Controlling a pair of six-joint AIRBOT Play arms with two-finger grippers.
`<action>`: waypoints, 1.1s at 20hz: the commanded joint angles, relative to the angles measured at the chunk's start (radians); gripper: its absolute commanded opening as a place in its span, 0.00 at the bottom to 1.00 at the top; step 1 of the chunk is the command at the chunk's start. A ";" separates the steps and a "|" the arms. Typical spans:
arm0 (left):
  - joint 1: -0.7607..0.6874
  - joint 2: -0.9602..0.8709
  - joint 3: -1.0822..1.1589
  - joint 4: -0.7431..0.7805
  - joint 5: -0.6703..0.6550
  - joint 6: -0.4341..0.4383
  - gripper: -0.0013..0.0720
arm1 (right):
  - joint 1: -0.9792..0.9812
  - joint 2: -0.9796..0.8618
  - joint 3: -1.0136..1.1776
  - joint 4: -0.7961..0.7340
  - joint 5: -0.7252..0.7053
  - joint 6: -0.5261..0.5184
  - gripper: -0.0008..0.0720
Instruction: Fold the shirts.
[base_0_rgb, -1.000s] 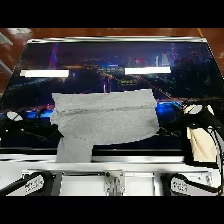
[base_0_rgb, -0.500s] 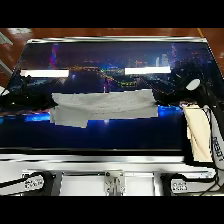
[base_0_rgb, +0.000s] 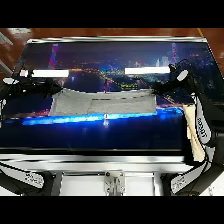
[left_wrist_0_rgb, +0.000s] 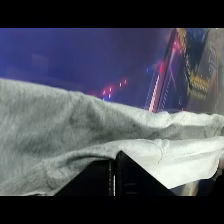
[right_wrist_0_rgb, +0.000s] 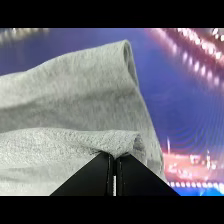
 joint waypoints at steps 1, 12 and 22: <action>-0.003 -0.085 0.037 -0.043 0.008 0.000 0.06 | 0.002 -0.033 0.018 0.000 -0.022 0.016 0.09; 0.096 -0.087 0.037 -0.033 -0.311 -0.007 0.57 | -0.046 -0.023 0.018 -0.003 0.048 0.031 0.89; 0.080 0.059 0.037 -0.045 -0.295 0.027 0.50 | -0.050 -0.164 0.018 0.368 0.135 -0.036 0.11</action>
